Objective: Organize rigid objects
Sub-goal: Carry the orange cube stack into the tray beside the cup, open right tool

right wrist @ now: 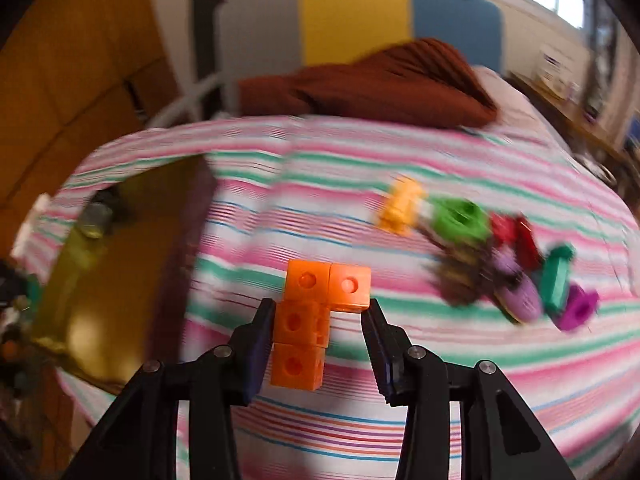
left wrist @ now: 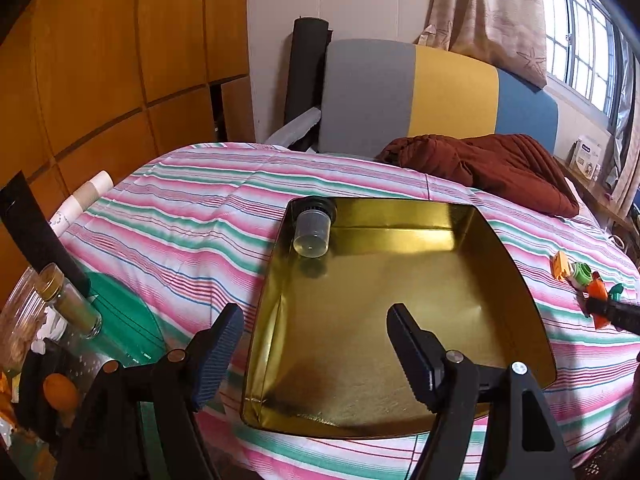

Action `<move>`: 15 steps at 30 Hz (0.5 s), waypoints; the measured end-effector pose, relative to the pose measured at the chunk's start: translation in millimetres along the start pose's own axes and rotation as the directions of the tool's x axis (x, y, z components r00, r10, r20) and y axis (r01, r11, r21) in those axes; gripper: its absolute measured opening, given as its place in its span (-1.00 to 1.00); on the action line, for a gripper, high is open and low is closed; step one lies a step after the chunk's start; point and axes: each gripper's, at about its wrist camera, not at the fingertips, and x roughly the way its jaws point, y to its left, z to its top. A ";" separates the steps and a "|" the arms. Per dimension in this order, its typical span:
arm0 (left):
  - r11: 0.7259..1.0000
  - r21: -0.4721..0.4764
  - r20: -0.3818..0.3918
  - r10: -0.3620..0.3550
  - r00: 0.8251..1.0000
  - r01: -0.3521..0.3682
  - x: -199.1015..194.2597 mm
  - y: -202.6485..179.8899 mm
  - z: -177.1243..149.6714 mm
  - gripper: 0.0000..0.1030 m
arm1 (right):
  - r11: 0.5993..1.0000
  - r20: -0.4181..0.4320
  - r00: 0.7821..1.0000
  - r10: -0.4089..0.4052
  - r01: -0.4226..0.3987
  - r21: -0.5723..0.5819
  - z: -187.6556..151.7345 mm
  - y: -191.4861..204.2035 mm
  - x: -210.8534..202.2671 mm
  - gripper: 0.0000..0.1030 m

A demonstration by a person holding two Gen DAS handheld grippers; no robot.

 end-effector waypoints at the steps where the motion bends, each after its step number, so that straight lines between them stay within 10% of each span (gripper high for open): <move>1: 1.000 -0.004 -0.001 0.001 1.000 -0.001 -0.4 1.6 -0.4 0.47 | 0.999 0.005 1.000 0.022 -0.022 -0.027 3.9 14.1 -1.9 -0.14; 15: 0.999 -0.033 -0.019 0.022 1.000 -0.022 0.1 25.7 -5.8 0.47 | 0.930 -0.157 0.948 0.276 -0.305 -0.208 31.6 185.1 49.4 -0.14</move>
